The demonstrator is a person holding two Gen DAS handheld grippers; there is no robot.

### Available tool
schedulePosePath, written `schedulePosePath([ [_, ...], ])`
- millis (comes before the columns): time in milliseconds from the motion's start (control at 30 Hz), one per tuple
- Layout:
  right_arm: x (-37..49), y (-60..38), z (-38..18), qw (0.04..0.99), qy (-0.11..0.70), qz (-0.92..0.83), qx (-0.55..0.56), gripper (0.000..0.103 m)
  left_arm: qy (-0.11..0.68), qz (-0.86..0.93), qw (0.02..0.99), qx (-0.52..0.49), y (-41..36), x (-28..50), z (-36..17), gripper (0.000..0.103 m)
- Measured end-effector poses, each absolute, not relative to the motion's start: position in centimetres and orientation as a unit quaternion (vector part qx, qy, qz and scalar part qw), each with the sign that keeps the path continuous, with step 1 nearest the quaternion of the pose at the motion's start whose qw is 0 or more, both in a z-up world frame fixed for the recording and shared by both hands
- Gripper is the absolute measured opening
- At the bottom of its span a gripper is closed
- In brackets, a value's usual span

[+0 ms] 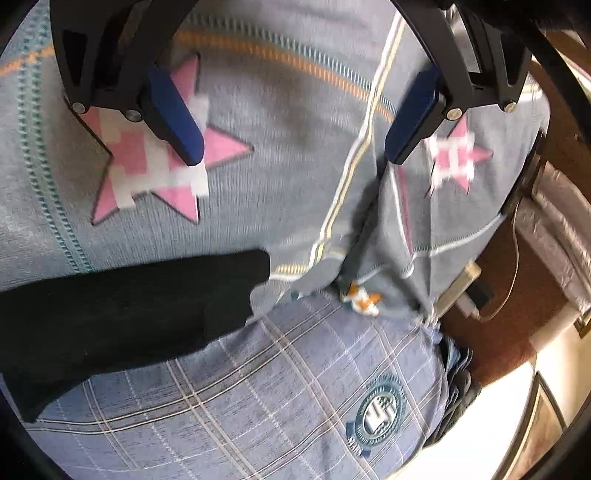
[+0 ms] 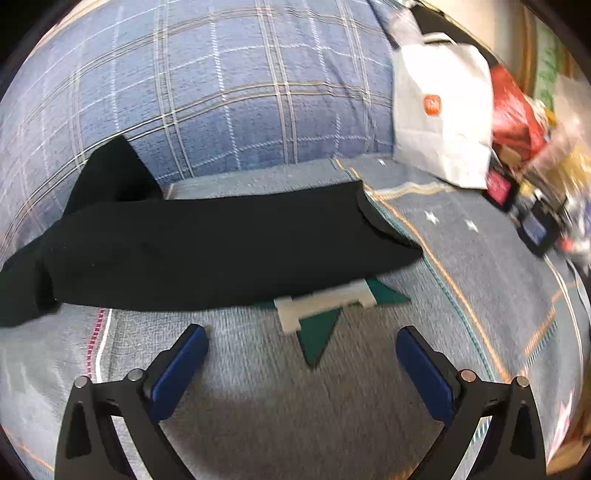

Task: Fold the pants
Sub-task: 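Move both open tools toward the black pants laid on the sheet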

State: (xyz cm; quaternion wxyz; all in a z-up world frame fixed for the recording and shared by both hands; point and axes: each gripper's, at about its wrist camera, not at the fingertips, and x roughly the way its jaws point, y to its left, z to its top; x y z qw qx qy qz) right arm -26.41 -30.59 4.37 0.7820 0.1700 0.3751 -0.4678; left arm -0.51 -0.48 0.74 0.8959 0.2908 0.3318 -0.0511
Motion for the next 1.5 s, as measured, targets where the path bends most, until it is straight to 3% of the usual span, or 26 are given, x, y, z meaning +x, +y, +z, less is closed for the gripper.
schedulePosePath([
  [200, -27.0, -24.5, 5.9, 0.829, 0.382, -0.348, 0.213, 0.103, 0.462, -0.135, 0.869, 0.115, 2.3, -2.8, 1.7, 0.098],
  [333, -28.8, -21.3, 8.9, 0.857, 0.325, -0.34, 0.212, 0.103, 0.372, -0.151, 0.906, 0.133, 1.2, -7.0, 5.4, 0.098],
  [500, -30.4, -19.0, 13.3, 0.875, 0.244, -0.386, 0.16, 0.103, 0.374, -0.199, 0.894, 0.144, -1.1, -9.2, 7.1, 0.098],
  [800, -29.2, -19.0, 14.2, 0.883, 0.244, -0.378, 0.136, 0.103, 0.402, -0.215, 0.878, 0.148, -2.0, -9.1, 6.6, 0.098],
  [1067, -29.8, -18.2, 15.0, 0.892, 0.194, -0.379, 0.154, 0.103, 0.431, -0.22, 0.862, 0.147, -2.3, -8.2, 5.9, 0.098],
  [1500, -28.2, -19.4, 14.4, 0.885, 0.257, -0.326, 0.21, 0.103, 0.386, -0.237, 0.881, 0.139, -3.1, -8.8, 8.8, 0.098],
])
